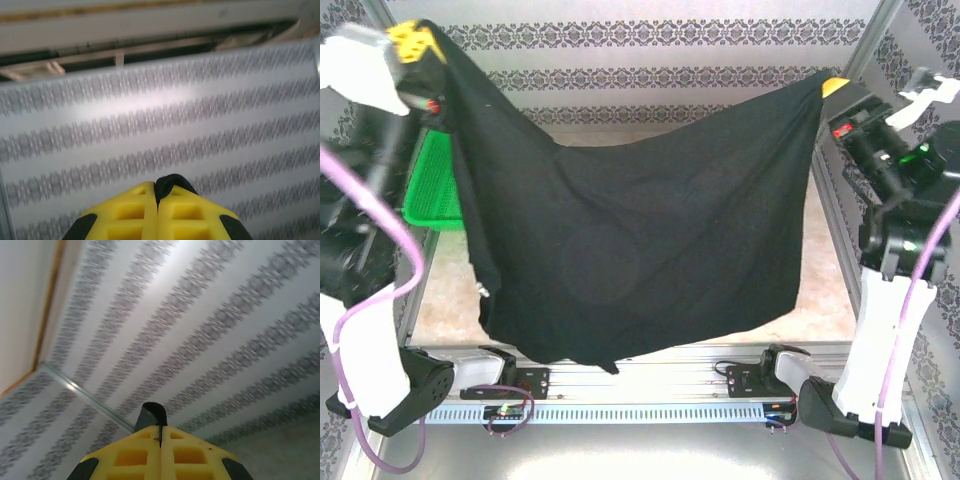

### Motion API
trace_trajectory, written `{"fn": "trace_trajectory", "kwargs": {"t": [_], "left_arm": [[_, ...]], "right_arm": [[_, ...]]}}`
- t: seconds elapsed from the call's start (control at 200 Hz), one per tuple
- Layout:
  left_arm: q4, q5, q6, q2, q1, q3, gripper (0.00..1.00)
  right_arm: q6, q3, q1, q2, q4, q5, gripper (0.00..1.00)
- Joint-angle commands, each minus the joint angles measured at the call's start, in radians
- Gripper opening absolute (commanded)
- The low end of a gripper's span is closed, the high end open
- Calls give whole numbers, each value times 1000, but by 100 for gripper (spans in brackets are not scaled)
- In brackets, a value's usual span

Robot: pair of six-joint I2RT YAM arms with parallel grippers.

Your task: Fold and stack the t-shirts

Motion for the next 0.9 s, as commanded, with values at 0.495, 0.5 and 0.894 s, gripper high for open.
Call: {"fn": "trace_trajectory", "kwargs": {"t": [0.495,0.5,0.894], "left_arm": [[400,-54,-297,161,252,-798,0],[401,-53,-299,167,252,-798,0],[349,-43,-319,604,255,-556,0]], "right_arm": [[-272,-259,4,589,192,113,0],[-273,-253,6,596,192,112,0],[-338,373,80,1157,11,173,0]]}}
